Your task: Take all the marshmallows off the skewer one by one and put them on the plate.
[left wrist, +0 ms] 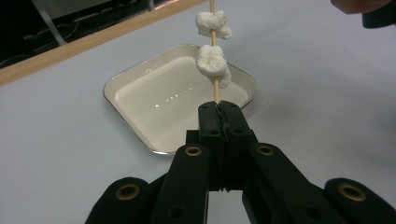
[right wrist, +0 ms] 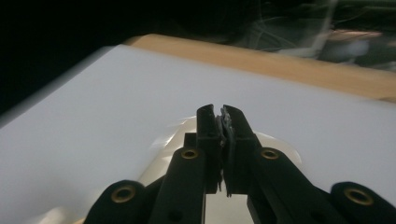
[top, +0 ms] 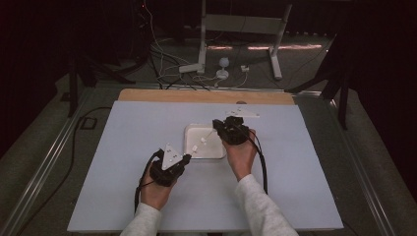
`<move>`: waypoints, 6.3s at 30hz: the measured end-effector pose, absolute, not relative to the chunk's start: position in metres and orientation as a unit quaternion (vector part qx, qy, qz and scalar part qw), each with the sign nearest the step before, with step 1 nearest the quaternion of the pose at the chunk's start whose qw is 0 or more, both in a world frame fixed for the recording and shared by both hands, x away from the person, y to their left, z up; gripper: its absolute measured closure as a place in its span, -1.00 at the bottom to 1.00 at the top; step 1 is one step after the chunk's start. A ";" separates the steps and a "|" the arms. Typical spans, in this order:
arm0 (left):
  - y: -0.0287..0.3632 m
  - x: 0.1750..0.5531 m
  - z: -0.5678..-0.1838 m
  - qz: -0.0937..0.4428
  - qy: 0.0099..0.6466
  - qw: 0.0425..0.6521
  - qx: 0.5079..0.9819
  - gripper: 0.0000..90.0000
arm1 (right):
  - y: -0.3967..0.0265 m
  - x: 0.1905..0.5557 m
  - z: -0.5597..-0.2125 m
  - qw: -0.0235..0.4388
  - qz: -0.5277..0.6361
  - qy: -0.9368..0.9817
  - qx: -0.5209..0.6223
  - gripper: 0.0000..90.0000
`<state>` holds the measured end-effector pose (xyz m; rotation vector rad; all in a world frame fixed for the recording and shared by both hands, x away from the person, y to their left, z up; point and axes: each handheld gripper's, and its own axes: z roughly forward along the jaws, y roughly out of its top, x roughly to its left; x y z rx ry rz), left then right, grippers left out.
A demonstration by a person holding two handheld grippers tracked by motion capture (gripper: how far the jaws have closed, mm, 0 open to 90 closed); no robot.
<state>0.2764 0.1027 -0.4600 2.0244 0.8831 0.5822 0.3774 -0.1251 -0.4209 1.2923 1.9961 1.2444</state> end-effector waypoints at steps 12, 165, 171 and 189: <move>0.093 0.278 -0.462 0.208 0.333 0.441 0.807 1.00 | -0.152 0.392 -0.426 0.098 0.502 0.710 0.484 0.90; 0.118 0.287 -0.460 0.196 0.419 0.441 0.769 1.00 | -0.109 0.354 -0.448 0.149 0.460 0.789 0.379 -0.16; 0.118 0.287 -0.460 0.194 0.420 0.444 0.767 1.00 | -0.104 0.346 -0.447 0.153 0.468 0.792 0.360 -0.16; 0.119 0.287 -0.459 0.177 0.426 0.459 0.760 1.00 | -0.072 0.325 -0.459 0.196 0.439 0.823 0.302 0.31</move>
